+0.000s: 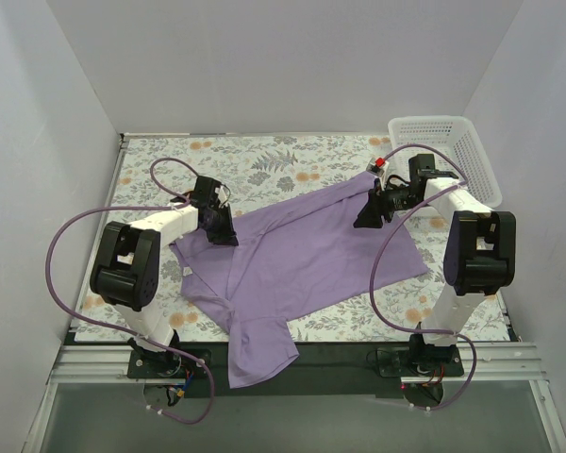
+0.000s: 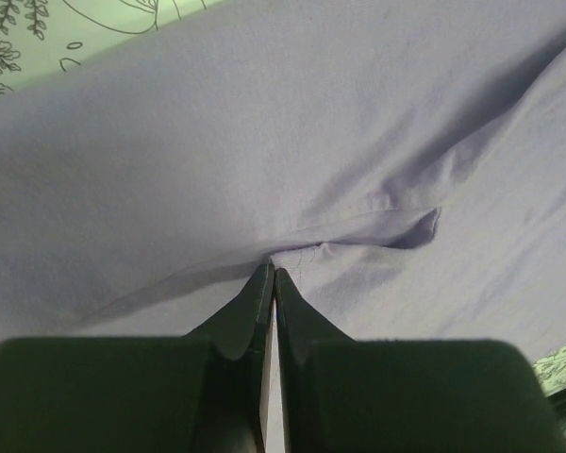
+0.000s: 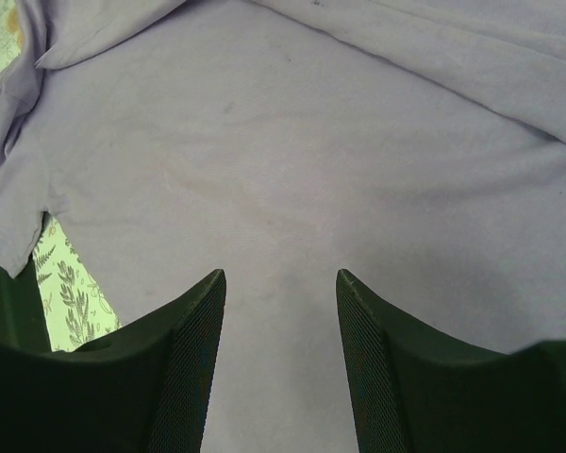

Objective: Fold and stack the t-shirts

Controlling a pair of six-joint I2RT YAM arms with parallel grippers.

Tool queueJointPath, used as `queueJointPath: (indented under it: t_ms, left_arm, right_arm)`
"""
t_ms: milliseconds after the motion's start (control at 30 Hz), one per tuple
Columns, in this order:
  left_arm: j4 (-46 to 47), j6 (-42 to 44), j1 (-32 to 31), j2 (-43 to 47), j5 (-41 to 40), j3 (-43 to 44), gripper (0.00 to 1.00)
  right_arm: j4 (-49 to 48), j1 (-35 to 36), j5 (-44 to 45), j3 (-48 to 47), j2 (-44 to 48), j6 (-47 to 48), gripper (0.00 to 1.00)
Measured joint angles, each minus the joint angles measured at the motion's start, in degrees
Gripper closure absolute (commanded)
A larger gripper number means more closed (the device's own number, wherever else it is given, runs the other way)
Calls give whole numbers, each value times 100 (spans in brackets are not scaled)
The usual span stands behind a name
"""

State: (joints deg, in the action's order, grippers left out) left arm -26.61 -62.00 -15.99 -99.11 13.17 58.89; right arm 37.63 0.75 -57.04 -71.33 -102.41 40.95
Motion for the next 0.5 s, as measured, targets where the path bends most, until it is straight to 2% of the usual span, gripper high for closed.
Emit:
queueJointPath:
  t_ms: [233,500]
  left_arm:
    - [-20,28,0,138,245,-7,100]
    - [20,46,-2,872,1062,-424,100]
  right_arm:
    - [0,-146,-20,0,0,2,43]
    - [0,-302,-22,0,0,24,43]
